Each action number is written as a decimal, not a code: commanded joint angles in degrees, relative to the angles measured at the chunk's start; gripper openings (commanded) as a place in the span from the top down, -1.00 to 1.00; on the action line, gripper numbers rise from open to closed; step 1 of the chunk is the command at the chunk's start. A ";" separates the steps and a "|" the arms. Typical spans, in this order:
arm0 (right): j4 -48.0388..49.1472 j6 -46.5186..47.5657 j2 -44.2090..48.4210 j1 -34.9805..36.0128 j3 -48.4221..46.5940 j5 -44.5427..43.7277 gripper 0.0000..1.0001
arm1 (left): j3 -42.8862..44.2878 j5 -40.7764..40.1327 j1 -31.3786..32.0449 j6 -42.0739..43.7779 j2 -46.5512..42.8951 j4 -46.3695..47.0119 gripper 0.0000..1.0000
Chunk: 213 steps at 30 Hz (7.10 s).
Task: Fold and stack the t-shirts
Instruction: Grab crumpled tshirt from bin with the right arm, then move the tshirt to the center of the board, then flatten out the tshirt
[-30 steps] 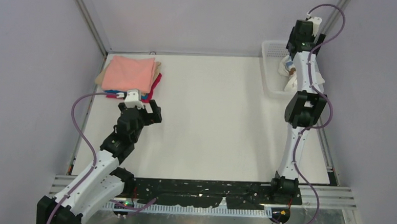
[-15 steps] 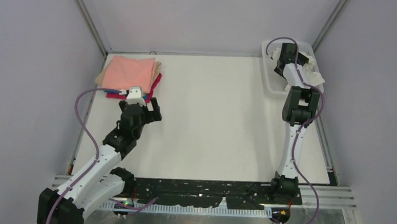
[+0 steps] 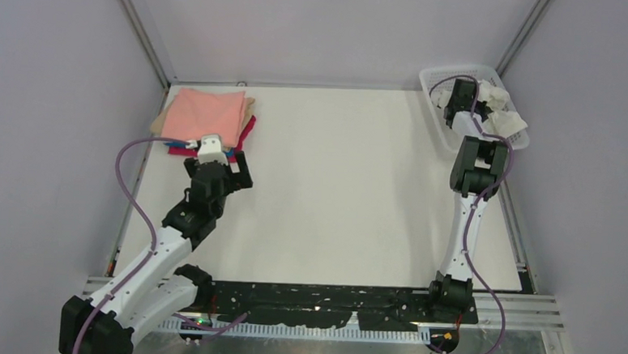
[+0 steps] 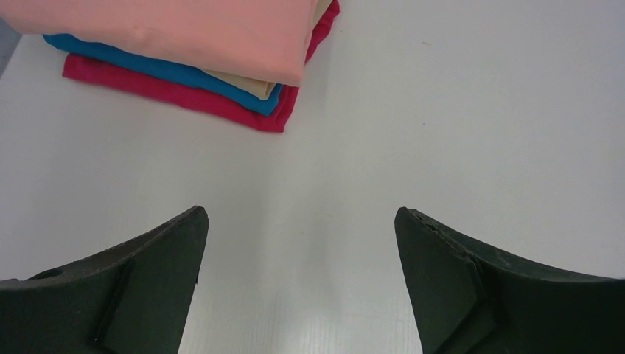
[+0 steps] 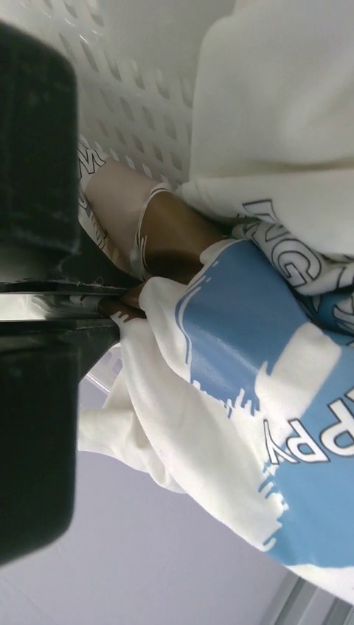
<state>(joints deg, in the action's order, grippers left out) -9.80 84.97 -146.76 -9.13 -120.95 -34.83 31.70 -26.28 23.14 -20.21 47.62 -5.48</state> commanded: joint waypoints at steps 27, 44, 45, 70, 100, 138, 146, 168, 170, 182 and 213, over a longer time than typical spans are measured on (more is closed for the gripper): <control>11.79 -49.10 53.02 13.75 15.53 2.19 0.89 | -1.17 10.21 -0.02 -5.03 -13.74 -4.69 -0.99; 0.76 -98.92 70.64 30.05 23.29 68.08 0.89 | -2.05 16.79 -0.02 -7.88 -12.88 -4.12 -0.99; 0.40 -98.93 70.68 32.59 24.29 67.84 0.89 | -1.98 17.03 -0.02 -8.10 -12.49 -4.03 -0.99; -14.16 -102.27 73.19 42.15 60.91 3.16 -0.91 | 4.95 20.48 -0.02 -10.75 3.18 -11.08 -0.99; 3.28 -97.22 81.63 43.79 81.49 32.23 -0.90 | 6.07 17.14 -1.98 -18.71 33.27 -8.34 1.00; -1.12 -91.84 85.10 52.96 63.21 6.24 0.89 | 8.20 1.72 -1.93 -12.55 -11.20 -6.81 1.00; -3.35 -83.15 98.99 52.81 50.52 5.55 0.89 | 21.49 3.01 -1.89 -3.80 -23.89 -5.14 1.00; -19.97 -84.72 108.57 52.82 36.50 17.29 0.89 | 24.97 15.30 -1.87 -7.00 -26.90 -4.26 1.00; -20.76 -81.94 105.42 52.81 37.10 11.58 0.89 | 21.99 13.54 -1.87 -8.90 -24.36 -4.96 1.00; -7.86 -83.63 58.75 25.33 40.91 49.90 0.79 | 9.79 -0.45 -1.95 -19.49 9.45 -12.79 1.00; -9.49 -110.59 66.55 8.72 73.28 31.25 -0.90 | 12.77 2.84 -2.04 -18.03 22.86 -11.35 1.00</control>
<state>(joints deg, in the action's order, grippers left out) -20.29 -23.11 -76.69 1.02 -46.24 -8.45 44.99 -23.44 21.34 -38.57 72.42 -19.42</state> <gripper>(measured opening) 0.975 0.010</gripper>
